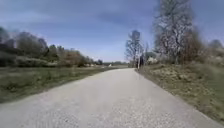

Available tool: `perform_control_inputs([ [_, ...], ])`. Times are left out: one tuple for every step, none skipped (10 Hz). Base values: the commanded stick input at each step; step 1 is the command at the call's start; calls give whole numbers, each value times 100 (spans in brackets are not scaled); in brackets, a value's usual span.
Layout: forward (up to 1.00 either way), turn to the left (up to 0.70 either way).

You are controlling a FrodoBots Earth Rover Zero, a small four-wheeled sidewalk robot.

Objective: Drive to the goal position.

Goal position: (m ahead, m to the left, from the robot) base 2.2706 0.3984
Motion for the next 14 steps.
perform_control_inputs([
  [85, 0],
  [85, 0],
  [85, 0],
  [85, 0],
  [85, 0],
  [85, 0],
  [85, 0],
  [85, 0],
  [85, 0],
  [85, 0],
  [85, 0],
  [85, 0],
  [85, 0],
  [85, 0],
])
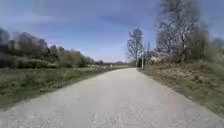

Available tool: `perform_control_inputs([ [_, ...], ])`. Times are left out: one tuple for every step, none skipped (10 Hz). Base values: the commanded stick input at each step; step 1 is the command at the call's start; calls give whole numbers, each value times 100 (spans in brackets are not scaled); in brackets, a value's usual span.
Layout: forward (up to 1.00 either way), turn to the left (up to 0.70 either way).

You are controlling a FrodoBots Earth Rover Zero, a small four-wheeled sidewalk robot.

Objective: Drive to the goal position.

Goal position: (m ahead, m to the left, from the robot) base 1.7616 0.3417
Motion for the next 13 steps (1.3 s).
perform_control_inputs([
  [85, 0],
  [85, 0],
  [85, 0],
  [85, 0],
  [85, 0],
  [85, -2],
  [85, -14],
  [85, -26],
  [85, -32],
  [85, -26],
  [85, -20],
  [85, -14],
  [85, -8],
])
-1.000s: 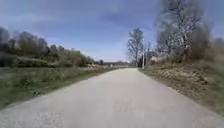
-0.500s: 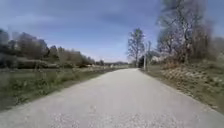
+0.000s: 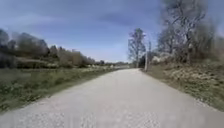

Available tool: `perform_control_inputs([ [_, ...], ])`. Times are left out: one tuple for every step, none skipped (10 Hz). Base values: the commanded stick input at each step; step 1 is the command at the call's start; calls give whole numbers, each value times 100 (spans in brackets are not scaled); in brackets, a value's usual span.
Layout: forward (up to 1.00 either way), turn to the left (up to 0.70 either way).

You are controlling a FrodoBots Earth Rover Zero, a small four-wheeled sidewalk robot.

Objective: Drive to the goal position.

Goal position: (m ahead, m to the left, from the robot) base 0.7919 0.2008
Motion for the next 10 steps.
perform_control_inputs([
  [85, -2],
  [85, 0],
  [85, 0],
  [85, 0],
  [85, 0],
  [85, 0],
  [85, 0],
  [85, 0],
  [85, 0],
  [85, 0],
])
